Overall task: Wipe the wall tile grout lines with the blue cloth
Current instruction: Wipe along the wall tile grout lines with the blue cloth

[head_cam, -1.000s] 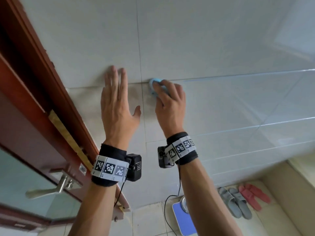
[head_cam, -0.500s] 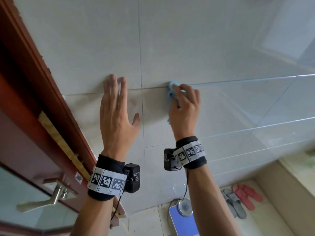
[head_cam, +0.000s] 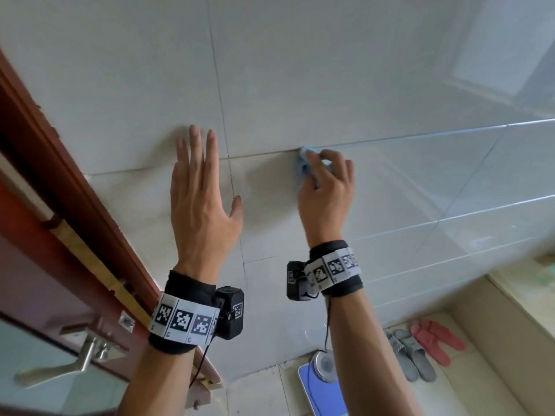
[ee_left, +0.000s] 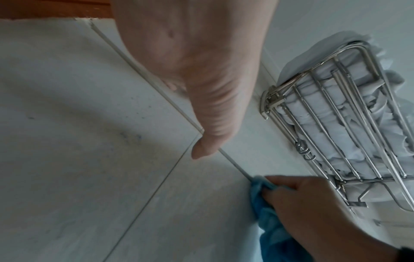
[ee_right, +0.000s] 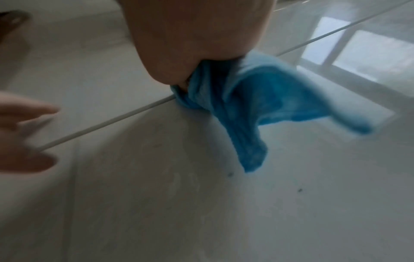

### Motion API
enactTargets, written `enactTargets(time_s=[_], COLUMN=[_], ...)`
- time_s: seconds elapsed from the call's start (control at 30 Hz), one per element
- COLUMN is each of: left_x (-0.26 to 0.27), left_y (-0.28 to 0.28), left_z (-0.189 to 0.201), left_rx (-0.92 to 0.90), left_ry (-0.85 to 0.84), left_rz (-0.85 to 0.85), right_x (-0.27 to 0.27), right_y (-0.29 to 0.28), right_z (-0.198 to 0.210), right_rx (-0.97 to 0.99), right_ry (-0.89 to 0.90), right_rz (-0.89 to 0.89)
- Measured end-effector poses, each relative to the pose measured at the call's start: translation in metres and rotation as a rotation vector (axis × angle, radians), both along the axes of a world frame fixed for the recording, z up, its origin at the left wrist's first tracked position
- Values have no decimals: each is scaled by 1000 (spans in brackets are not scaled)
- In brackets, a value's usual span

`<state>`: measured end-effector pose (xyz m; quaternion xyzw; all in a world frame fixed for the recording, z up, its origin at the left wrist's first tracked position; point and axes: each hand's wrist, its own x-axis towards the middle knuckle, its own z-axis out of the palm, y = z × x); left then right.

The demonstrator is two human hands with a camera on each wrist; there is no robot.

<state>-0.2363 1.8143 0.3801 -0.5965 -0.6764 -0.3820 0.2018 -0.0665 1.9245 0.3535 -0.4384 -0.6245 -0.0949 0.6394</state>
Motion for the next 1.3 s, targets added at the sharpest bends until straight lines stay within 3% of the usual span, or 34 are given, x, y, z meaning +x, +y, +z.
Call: enactTargets(time_s=[0.07, 0.17, 0.27, 0.37, 0.53, 0.67, 0.77, 0.83, 0.97, 1.07, 1.2, 1.3], left_x=[7, 27, 46, 59, 77, 91, 95, 95, 85, 83, 89, 96], left_y=[1, 7, 17, 26, 34, 40, 40, 41, 41, 42, 46, 51], left_z=[1, 8, 23, 39, 44, 33, 28, 27, 21, 18, 16, 19], left_rx=[-16, -10, -22, -39, -64, -115, -132, -136, -154, -167, -140, -102], left_ry=[6, 25, 106, 164, 202, 218, 204, 209, 271, 291, 255, 225], left_rz=[12, -4, 5, 43, 112, 129, 155, 150, 177, 169, 167, 134], right_x=[17, 15, 9, 34, 90, 78, 69, 80, 114, 106, 77, 95], right_y=[12, 11, -2, 5, 37, 32, 18, 21, 42, 42, 26, 36], right_z=[-1, 3, 5, 15, 14, 13, 13, 17, 20, 19, 19, 22], right_rx=[-35, -55, -42, -47, -51, -138, -105, -87, -189, -181, -126, -98], right_ry=[104, 112, -96, -237, -31, 76, -148, -208, 79, 150, -50, -133], right_rz=[-33, 0, 152, 174, 87, 159, 297, 275, 159, 116, 226, 185])
